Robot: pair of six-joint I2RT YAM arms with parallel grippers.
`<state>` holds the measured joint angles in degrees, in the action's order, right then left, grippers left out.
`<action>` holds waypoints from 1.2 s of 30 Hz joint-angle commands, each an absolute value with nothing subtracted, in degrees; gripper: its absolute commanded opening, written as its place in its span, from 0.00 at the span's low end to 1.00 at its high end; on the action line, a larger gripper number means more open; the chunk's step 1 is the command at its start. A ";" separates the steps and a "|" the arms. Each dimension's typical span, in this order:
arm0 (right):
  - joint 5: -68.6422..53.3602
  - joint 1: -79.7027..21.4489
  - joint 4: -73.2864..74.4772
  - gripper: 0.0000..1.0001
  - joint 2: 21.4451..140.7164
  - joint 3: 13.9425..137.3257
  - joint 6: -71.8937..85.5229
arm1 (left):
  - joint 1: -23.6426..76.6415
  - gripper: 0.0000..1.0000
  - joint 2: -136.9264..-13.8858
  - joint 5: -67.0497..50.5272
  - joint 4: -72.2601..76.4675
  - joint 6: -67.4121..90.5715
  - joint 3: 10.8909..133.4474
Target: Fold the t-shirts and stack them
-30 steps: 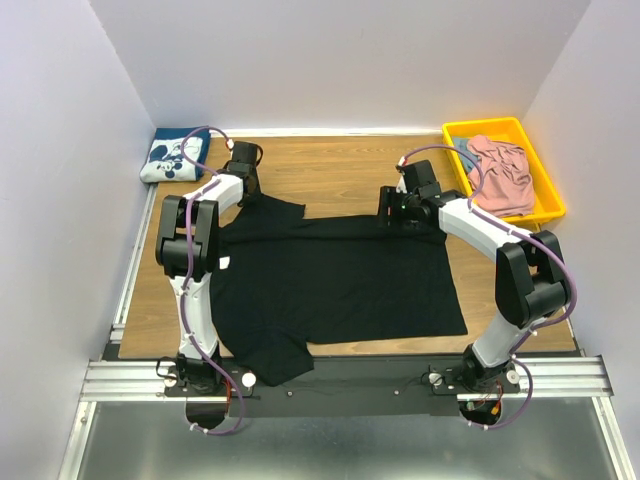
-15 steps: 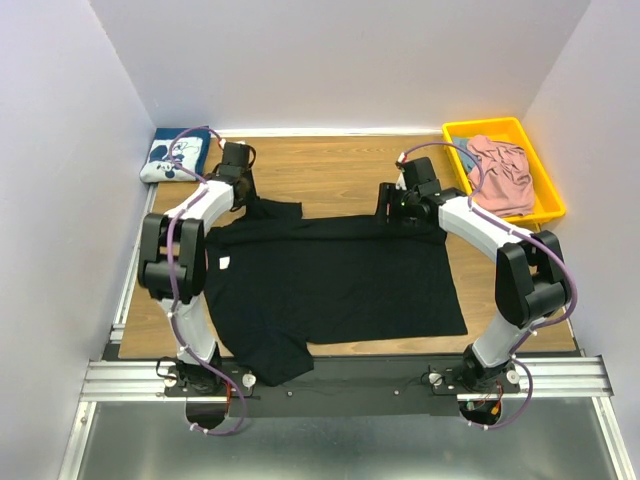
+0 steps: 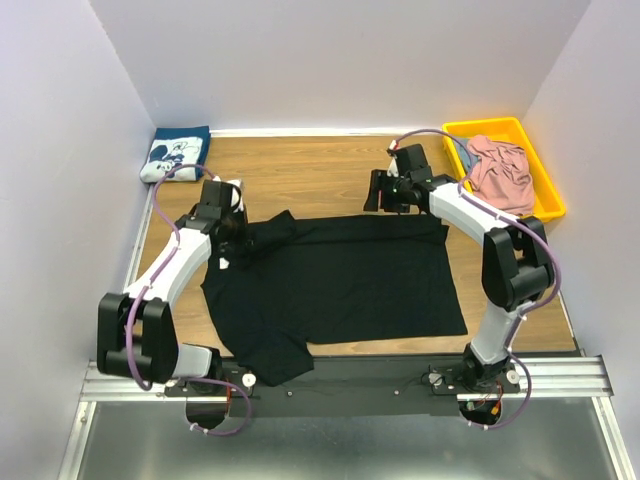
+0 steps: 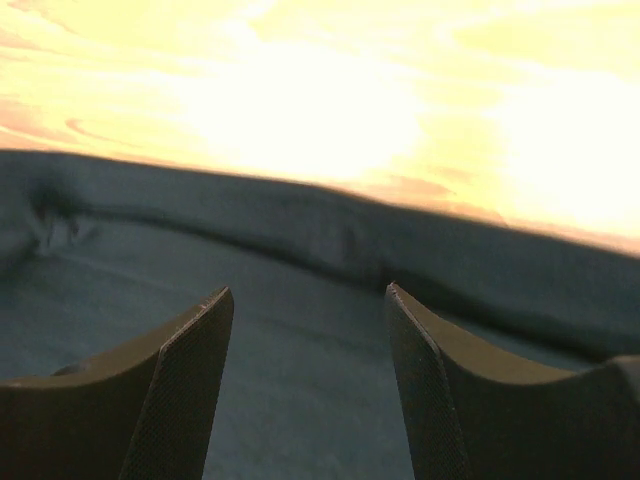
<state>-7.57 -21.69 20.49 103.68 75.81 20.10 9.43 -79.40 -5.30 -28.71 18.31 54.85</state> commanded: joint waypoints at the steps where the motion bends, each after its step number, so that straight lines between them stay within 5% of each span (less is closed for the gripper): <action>1: -10.46 -22.15 20.13 0.69 107.13 79.98 19.42 | 9.58 0.00 -74.80 -11.68 -35.06 16.35 50.64; 22: -23.38 -23.55 20.13 0.63 118.65 86.66 20.04 | 9.76 0.01 -68.47 -15.38 -38.23 17.32 41.66; 36: -5.10 -23.20 22.59 0.62 105.74 69.97 22.23 | 9.76 0.01 -68.38 -13.01 -38.85 17.75 43.68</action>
<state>-10.79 -23.16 20.67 109.91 73.01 21.12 9.52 -69.49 -13.98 -36.67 17.80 41.65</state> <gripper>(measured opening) 0.622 0.008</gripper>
